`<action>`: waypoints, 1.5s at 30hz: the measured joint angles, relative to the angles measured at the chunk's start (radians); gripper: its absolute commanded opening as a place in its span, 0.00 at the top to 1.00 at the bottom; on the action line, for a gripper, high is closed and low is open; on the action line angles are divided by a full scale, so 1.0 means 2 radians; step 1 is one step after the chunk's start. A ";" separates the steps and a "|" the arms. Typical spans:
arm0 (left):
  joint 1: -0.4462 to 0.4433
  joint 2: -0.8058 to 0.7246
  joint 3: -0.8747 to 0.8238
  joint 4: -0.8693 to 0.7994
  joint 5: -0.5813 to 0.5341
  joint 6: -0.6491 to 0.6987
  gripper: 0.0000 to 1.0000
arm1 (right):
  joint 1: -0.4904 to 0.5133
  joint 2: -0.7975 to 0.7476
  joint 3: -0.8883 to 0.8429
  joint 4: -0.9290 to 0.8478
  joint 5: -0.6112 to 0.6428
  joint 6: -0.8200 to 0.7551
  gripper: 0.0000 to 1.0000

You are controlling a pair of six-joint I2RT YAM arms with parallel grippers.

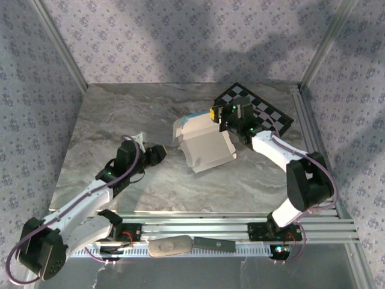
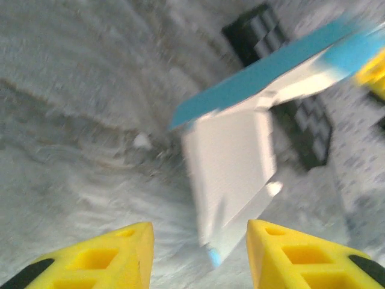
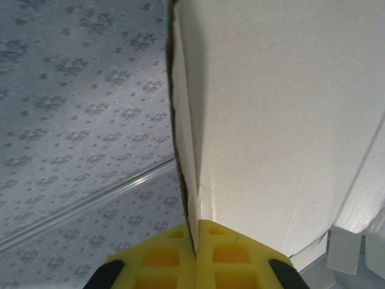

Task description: Fold the paper box

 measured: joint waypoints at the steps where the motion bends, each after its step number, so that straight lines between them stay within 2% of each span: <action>1: -0.001 0.006 -0.009 0.006 0.003 0.010 0.58 | -0.003 -0.010 0.004 -0.012 -0.001 0.002 1.00; 7: -0.005 0.067 -0.015 0.093 0.029 0.069 0.59 | -0.007 -0.075 0.044 -0.124 0.006 0.005 1.00; 11: -0.022 0.129 -0.001 0.160 0.038 0.102 0.74 | -0.006 -0.093 0.078 -0.170 0.018 0.005 1.00; 13: -0.024 0.149 0.002 0.188 0.035 0.114 0.76 | -0.006 -0.097 0.080 -0.177 0.019 0.005 1.00; 18: 0.014 0.160 0.002 0.233 0.039 0.117 0.81 | -0.007 -0.095 0.072 -0.185 0.019 0.000 1.00; 23: 0.058 0.136 0.002 0.220 0.041 0.105 0.84 | -0.006 -0.093 0.023 -0.137 0.018 -0.026 1.00; 25: 0.071 0.118 0.002 0.208 0.040 0.102 0.84 | -0.006 -0.086 0.004 -0.117 0.017 -0.035 1.00; 28: 0.090 0.099 0.002 0.184 0.043 0.097 0.77 | 0.002 -0.068 -0.015 -0.096 0.017 -0.052 1.00; 34: 0.127 0.117 0.008 0.143 0.086 0.103 0.78 | 0.025 -0.014 -0.029 -0.035 0.012 -0.084 1.00; 39: 0.125 0.169 0.028 0.118 0.131 0.159 0.77 | 0.026 0.011 -0.037 -0.021 0.003 -0.117 1.00; 45: 0.094 0.191 0.026 0.121 0.154 0.251 0.65 | 0.012 0.024 -0.024 -0.026 -0.033 -0.167 1.00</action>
